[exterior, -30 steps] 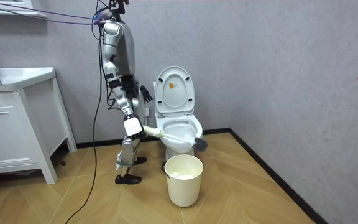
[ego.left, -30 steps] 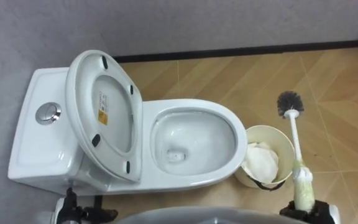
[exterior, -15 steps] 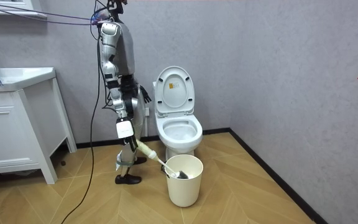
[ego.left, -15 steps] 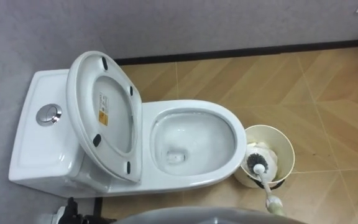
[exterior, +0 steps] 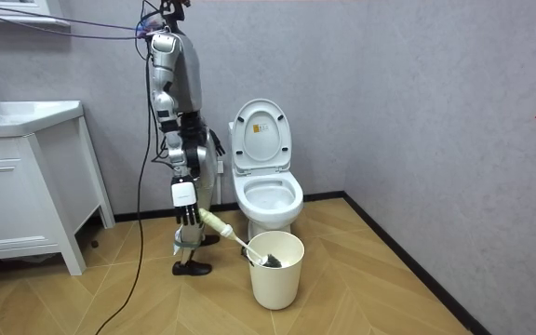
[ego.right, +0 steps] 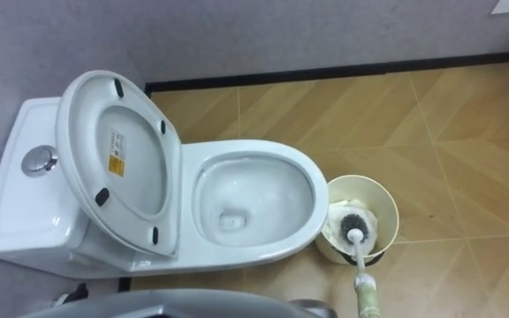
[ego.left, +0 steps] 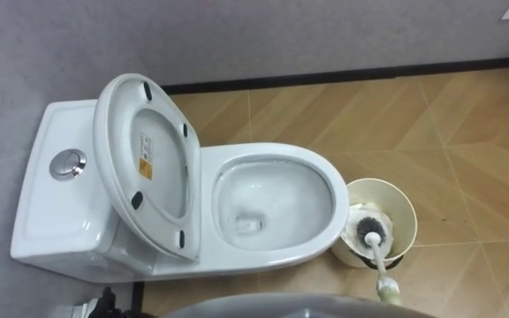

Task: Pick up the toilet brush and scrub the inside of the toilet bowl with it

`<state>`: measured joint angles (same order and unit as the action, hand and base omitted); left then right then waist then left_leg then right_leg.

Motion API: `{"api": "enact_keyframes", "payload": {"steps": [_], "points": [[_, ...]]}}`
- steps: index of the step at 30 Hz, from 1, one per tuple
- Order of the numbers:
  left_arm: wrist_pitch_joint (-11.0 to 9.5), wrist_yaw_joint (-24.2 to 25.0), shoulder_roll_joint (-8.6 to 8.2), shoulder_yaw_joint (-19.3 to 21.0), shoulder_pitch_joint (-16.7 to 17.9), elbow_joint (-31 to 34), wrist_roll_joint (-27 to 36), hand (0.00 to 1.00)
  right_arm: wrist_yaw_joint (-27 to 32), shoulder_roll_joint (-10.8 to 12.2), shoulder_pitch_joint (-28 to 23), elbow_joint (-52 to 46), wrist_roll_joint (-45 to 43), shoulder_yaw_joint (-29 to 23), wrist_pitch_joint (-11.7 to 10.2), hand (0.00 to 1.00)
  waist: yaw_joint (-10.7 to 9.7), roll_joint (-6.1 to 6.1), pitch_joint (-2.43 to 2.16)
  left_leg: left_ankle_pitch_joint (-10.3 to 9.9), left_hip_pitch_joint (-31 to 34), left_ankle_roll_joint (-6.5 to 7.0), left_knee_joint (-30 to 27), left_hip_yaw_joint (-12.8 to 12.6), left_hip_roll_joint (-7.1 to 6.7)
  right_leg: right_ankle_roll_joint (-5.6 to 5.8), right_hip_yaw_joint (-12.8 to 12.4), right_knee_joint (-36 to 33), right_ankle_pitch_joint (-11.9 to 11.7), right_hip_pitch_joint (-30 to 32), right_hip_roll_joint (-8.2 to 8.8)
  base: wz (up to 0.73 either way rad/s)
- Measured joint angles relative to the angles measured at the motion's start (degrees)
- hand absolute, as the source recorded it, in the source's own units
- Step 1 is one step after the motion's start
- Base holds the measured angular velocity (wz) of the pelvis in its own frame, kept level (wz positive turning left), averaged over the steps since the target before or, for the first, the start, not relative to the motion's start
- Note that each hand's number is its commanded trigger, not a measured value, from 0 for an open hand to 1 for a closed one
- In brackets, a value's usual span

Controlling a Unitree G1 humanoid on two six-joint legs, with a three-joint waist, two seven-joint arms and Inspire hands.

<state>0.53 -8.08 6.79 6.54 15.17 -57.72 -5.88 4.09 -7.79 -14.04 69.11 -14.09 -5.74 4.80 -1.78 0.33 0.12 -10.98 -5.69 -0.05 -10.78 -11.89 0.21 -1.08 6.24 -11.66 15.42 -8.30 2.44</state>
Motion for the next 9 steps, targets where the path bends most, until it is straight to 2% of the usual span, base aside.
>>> {"api": "enact_keyframes", "payload": {"steps": [5,9], "points": [[0.8,0.2,-0.59,0.0,0.0,0.0,0.0,0.0,-0.5,0.2,0.1,0.2,0.0,0.0,0.4,0.0,-0.1,-0.14,-0.04,0.0,0.0,0.0,0.0,0.1,-0.01,0.0,0.0,0.0,0.0,0.0,0.01,0.0],[1.0,1.5,-0.72,0.0,0.0,-0.2,0.1,0.0,-2.6,0.7,0.3,1.1,0.3,0.0,1.7,0.0,-0.3,-0.29,-0.01,0.0,0.0,0.0,0.0,0.2,0.02,0.0,0.0,0.0,0.0,0.0,0.11,0.0]]}}
